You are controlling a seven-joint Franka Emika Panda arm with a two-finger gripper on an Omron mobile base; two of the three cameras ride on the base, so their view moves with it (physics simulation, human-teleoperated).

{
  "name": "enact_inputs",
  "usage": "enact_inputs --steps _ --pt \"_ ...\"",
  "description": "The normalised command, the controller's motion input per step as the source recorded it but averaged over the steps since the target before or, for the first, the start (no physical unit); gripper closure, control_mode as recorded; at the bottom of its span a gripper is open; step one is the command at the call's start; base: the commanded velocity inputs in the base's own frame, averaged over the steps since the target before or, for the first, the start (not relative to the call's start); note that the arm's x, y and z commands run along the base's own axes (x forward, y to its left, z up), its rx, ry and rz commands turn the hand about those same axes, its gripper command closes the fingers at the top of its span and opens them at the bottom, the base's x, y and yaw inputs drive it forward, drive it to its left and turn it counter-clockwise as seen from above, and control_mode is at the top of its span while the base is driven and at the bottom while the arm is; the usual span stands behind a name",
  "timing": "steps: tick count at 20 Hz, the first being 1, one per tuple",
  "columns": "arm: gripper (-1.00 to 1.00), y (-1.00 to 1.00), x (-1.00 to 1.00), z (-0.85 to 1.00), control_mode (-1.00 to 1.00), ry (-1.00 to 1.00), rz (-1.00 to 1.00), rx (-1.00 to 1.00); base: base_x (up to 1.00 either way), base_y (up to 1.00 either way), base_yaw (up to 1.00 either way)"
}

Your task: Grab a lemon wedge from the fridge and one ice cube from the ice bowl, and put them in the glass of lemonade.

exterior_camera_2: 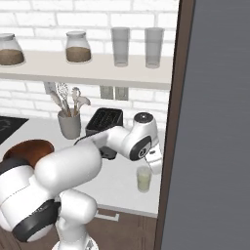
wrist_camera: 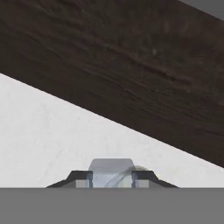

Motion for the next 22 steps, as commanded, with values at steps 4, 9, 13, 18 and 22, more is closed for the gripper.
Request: enact_inputs --steps 4,9,13,18,22 --pt "1.0 0.05 -0.03 0.02 -1.0 0.0 0.0 -0.01 0.0 0.0 0.0" --pt "1.0 0.13 -0.05 -0.27 -1.0 0.12 0.0 -0.08 0.0 0.0 0.0" --pt "1.0 0.11 0.0 -0.09 -1.0 0.12 0.0 -0.01 0.0 0.0 0.0" --pt "1.0 0.02 0.0 -0.2 -1.0 0.16 0.0 -0.01 0.0 0.0 0.0" --pt "1.0 0.0 -0.01 -0.14 -1.0 0.13 0.0 0.0 0.0 0.0 0.0"
